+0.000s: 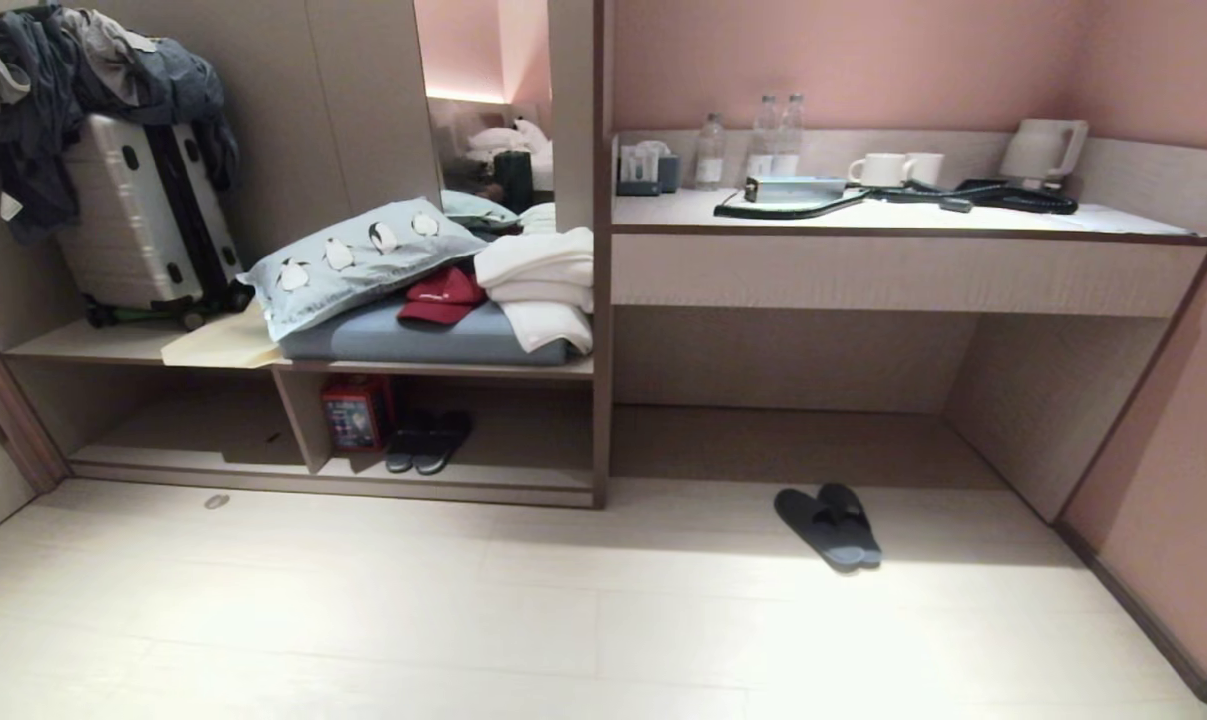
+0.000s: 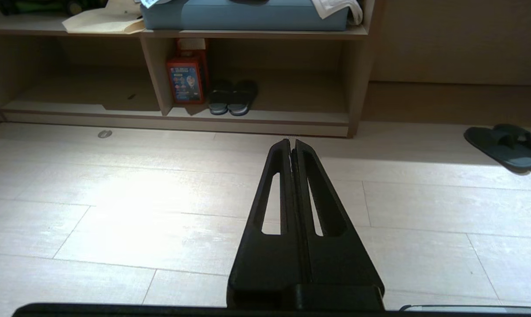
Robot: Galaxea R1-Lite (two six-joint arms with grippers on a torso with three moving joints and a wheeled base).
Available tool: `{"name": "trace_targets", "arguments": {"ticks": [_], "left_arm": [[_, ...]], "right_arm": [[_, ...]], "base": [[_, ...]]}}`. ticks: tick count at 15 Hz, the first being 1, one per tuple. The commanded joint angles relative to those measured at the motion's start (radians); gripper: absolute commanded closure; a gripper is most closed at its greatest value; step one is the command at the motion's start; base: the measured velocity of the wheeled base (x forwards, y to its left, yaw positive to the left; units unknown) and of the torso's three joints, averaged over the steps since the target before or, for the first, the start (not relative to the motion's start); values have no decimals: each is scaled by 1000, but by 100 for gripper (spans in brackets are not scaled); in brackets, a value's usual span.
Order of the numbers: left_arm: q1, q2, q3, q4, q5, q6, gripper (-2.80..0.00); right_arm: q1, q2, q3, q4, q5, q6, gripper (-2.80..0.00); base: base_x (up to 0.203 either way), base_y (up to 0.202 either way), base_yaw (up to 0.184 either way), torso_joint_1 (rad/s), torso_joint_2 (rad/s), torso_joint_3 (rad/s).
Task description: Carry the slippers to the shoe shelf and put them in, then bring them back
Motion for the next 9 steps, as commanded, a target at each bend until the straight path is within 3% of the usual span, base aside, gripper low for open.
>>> {"name": "trace_targets", "arguments": {"ticks": [1, 9], "left_arm": [[0, 1, 2, 1, 1, -1, 0], [0, 1, 2, 1, 1, -1, 0]], "right_arm": [[0, 0, 0, 0, 1, -1, 0], [0, 0, 0, 0, 1, -1, 0]], "base": [[-198, 0, -1, 2, 2, 2], [-195, 0, 1, 2, 1, 2]]}}
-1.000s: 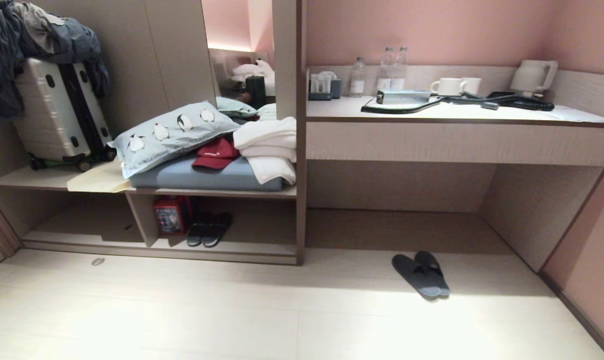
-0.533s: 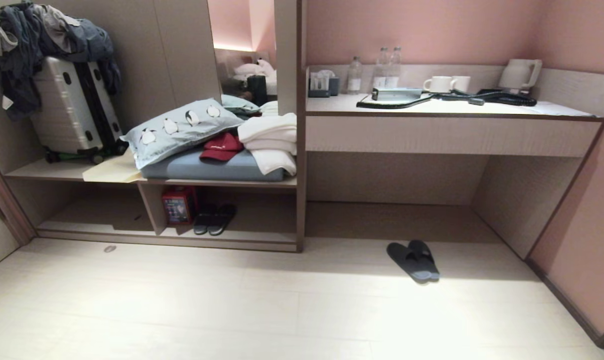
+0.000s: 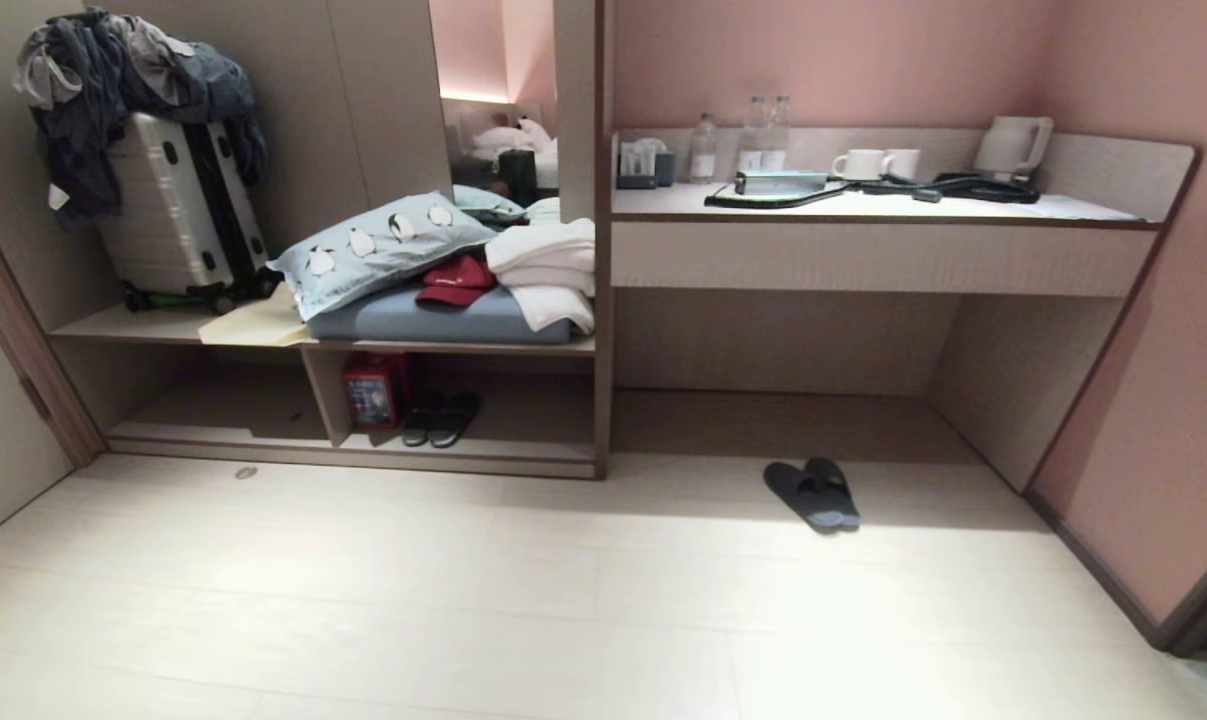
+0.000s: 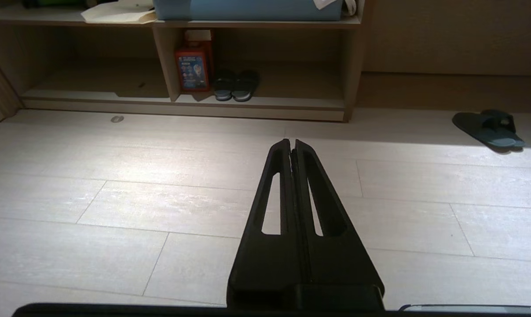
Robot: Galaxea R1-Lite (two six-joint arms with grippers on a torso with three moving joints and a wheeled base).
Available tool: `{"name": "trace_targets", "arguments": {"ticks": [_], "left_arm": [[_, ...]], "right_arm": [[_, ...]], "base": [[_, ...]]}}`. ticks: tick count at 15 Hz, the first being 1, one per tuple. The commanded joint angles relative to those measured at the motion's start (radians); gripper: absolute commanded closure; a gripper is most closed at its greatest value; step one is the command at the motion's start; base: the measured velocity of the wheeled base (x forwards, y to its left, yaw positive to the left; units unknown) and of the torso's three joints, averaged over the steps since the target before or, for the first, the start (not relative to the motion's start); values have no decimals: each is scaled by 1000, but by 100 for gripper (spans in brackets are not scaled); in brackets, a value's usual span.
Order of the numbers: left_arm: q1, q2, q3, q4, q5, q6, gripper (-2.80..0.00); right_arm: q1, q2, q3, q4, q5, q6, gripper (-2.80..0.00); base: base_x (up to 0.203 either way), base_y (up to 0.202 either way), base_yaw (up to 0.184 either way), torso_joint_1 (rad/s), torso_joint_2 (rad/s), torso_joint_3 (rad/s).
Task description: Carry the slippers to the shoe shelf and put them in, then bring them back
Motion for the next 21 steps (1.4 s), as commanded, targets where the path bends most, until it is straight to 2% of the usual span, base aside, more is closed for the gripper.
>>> {"name": "trace_targets", "arguments": {"ticks": [1, 21], "left_arm": [[0, 1, 2, 1, 0, 0, 0], [0, 1, 2, 1, 0, 0, 0]], "right_arm": [[0, 0, 0, 0, 1, -1, 0], [0, 0, 0, 0, 1, -1, 0]], "base": [[-194, 0, 2, 3, 6, 2], [-193, 0, 1, 3, 1, 3]]}}
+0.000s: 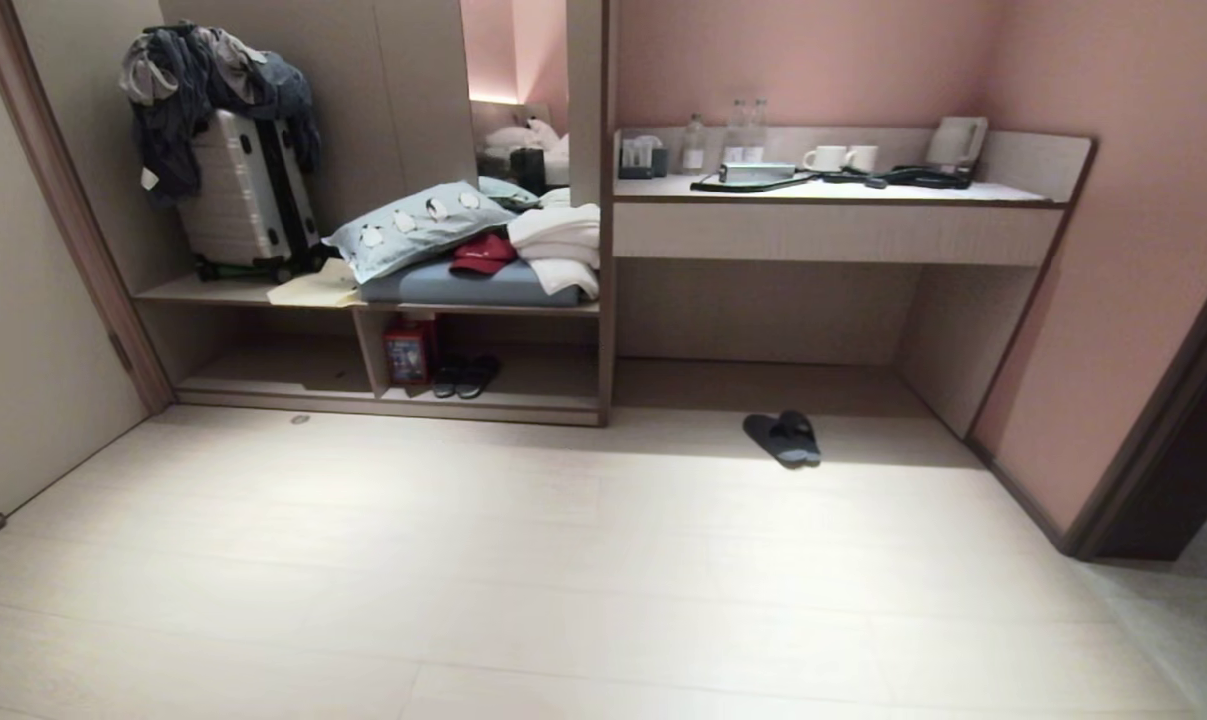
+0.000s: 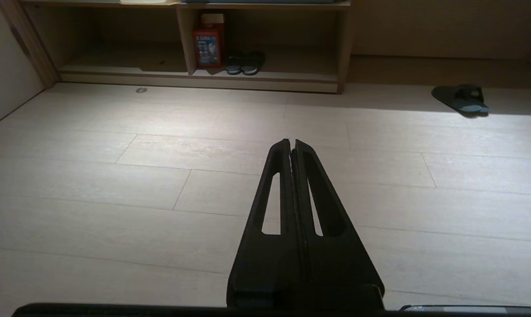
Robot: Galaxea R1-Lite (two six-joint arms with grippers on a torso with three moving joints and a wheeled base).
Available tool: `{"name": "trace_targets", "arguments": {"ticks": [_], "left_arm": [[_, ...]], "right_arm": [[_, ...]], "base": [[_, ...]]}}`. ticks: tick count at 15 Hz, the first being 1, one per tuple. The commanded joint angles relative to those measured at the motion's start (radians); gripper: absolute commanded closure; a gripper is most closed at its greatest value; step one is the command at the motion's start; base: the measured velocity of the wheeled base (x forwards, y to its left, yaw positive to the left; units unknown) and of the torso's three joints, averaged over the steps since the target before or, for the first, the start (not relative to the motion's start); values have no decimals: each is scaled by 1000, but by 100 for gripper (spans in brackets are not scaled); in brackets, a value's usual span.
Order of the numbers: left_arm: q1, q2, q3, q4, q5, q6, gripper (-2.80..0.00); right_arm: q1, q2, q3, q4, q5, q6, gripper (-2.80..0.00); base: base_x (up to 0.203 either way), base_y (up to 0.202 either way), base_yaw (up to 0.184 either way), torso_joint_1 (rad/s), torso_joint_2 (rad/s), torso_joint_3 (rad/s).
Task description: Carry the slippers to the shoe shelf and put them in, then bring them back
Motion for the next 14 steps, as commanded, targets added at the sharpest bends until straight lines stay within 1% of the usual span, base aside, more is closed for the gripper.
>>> {"name": "trace_targets", "arguments": {"ticks": [1, 3, 14], "left_arm": [[0, 1, 2, 0, 0, 0, 0], [0, 1, 2, 0, 0, 3, 0], [0, 1, 2, 0, 0, 3, 0]], "right_arm": [[1, 0, 0, 0, 0, -1, 0], [1, 0, 0, 0, 0, 1, 0], [1, 0, 0, 0, 0, -1, 0]], "base": [[-195, 0, 2, 3, 2, 2], [-142, 0, 1, -3, 4, 0], [0, 0, 0, 0, 0, 0]]}}
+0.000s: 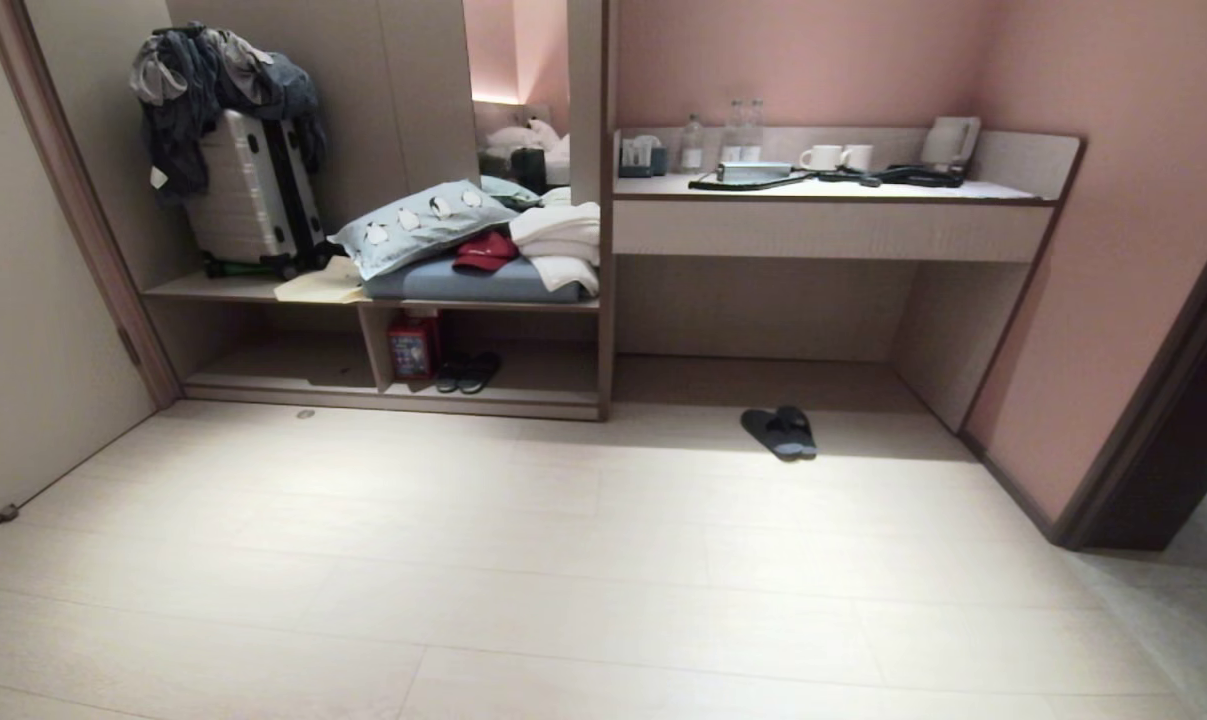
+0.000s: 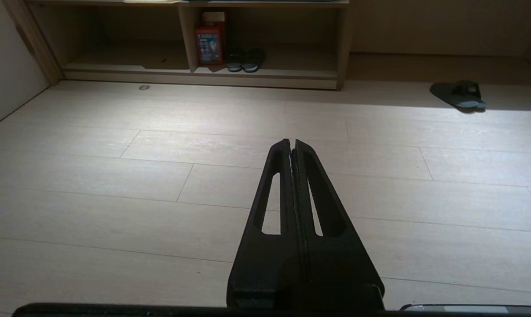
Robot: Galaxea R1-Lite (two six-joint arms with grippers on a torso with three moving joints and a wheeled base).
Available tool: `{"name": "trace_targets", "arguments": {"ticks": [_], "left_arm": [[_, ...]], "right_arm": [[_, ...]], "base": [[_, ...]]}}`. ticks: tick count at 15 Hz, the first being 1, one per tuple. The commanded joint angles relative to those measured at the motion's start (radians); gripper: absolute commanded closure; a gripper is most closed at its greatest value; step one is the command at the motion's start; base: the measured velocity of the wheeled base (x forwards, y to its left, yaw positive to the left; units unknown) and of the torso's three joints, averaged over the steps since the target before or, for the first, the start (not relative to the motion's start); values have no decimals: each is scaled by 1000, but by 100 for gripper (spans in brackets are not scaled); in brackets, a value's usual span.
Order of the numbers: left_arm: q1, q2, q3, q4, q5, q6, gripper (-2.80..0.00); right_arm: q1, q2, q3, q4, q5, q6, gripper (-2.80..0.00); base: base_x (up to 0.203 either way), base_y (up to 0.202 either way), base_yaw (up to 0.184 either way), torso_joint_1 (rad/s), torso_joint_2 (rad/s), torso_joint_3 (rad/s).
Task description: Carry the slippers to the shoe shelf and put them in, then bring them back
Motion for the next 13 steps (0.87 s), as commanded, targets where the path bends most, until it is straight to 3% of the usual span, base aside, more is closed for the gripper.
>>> {"name": "trace_targets", "arguments": {"ticks": [1, 13], "left_arm": [[0, 1, 2, 0, 1, -1, 0], [0, 1, 2, 0, 1, -2, 0]], "right_arm": [[0, 0, 0, 0, 1, -1, 0], [0, 1, 0, -2, -6, 1, 0]], "base": [[0, 0, 0, 0, 0, 0], [0, 0, 0, 0, 0, 0]]}}
